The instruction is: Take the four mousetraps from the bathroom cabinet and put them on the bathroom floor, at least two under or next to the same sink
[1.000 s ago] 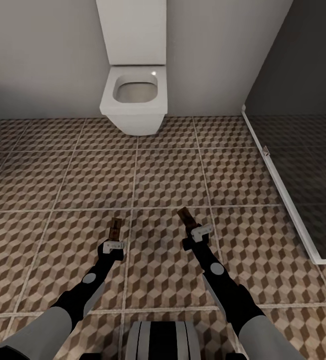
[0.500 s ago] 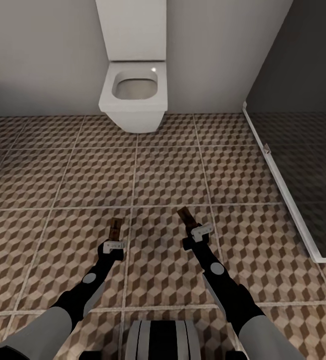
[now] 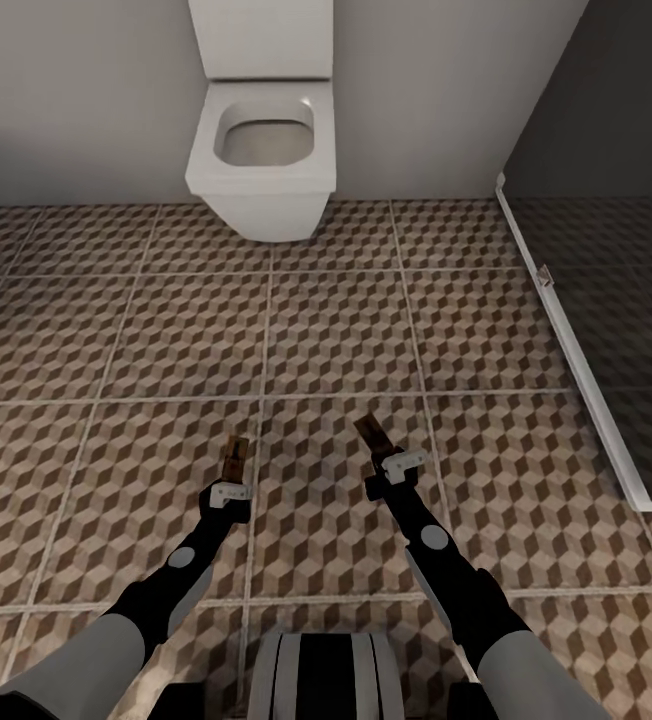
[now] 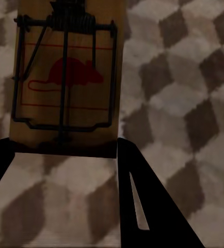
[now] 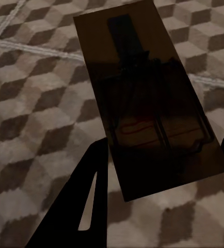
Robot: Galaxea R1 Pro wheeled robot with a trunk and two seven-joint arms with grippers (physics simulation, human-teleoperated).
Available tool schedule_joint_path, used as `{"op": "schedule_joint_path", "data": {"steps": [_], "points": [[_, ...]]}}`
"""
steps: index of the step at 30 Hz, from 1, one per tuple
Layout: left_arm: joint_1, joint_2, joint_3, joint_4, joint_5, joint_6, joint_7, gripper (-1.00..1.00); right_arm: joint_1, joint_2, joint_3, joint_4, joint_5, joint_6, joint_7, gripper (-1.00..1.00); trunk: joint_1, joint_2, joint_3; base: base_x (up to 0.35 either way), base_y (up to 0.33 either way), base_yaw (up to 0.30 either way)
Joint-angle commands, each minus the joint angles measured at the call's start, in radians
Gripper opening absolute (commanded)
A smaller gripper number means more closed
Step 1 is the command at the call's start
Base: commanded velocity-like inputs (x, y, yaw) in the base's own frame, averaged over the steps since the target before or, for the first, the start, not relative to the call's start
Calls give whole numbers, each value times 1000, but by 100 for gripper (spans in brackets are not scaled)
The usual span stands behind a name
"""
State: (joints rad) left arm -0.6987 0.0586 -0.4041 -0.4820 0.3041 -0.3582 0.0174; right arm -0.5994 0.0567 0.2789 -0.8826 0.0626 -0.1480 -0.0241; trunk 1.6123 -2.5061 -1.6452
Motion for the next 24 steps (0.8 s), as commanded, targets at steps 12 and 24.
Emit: {"op": "schedule_joint_path", "data": {"steps": [12, 24], "points": [[31, 19, -8, -141, 7, 38, 7, -100, 0, 4, 3, 1, 4, -4, -2, -100, 0, 0, -8, 0, 0, 0], [44, 30, -12, -185, 7, 106, 7, -100, 0, 7, 3, 1, 2, -5, -1, -100, 0, 0, -8, 69, 30, 0]]}}
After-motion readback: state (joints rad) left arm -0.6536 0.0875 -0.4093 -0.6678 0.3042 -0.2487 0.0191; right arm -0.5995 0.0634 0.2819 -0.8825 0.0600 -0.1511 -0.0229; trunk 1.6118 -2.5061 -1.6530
